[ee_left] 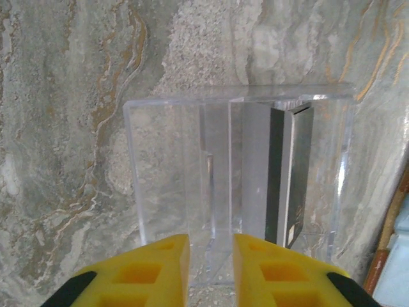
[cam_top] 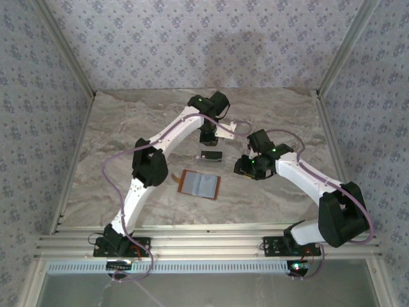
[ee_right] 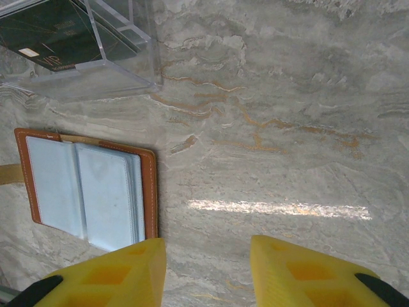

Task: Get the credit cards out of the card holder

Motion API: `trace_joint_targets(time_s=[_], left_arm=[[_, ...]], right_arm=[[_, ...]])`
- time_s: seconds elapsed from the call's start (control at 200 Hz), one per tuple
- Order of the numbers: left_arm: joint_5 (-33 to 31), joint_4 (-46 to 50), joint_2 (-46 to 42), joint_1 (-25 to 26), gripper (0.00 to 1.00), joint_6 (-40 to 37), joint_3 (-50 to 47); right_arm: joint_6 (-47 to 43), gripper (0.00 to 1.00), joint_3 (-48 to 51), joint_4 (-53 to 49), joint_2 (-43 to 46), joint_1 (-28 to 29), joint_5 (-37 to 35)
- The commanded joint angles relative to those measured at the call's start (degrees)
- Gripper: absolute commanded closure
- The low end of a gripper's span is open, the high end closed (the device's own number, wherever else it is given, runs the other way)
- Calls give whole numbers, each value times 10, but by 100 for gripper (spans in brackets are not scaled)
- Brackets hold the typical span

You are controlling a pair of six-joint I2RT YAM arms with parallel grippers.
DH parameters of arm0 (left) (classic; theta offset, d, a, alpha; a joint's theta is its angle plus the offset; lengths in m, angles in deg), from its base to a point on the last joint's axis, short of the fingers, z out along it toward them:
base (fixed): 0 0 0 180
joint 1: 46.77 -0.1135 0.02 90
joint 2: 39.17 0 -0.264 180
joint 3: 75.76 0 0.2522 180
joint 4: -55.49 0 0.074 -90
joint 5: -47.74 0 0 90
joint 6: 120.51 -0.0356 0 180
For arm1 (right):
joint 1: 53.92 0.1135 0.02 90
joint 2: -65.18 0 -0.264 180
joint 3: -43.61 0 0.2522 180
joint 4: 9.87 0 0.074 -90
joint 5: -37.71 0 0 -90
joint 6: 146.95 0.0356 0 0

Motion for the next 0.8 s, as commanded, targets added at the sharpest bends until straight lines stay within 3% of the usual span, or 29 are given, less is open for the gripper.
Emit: trace_joint_targets(time_s=[0.0, 0.44, 0.795], left_arm=[[51, 33, -5, 4, 69, -10, 17], [62, 52, 17, 4, 54, -5, 15], [37, 41, 35, 6, 53, -4, 18]], right_arm=[[0, 59, -7, -3, 9, -1, -1], [2, 58, -5, 0, 8, 3, -1], [-1, 58, -4, -7, 7, 3, 0]])
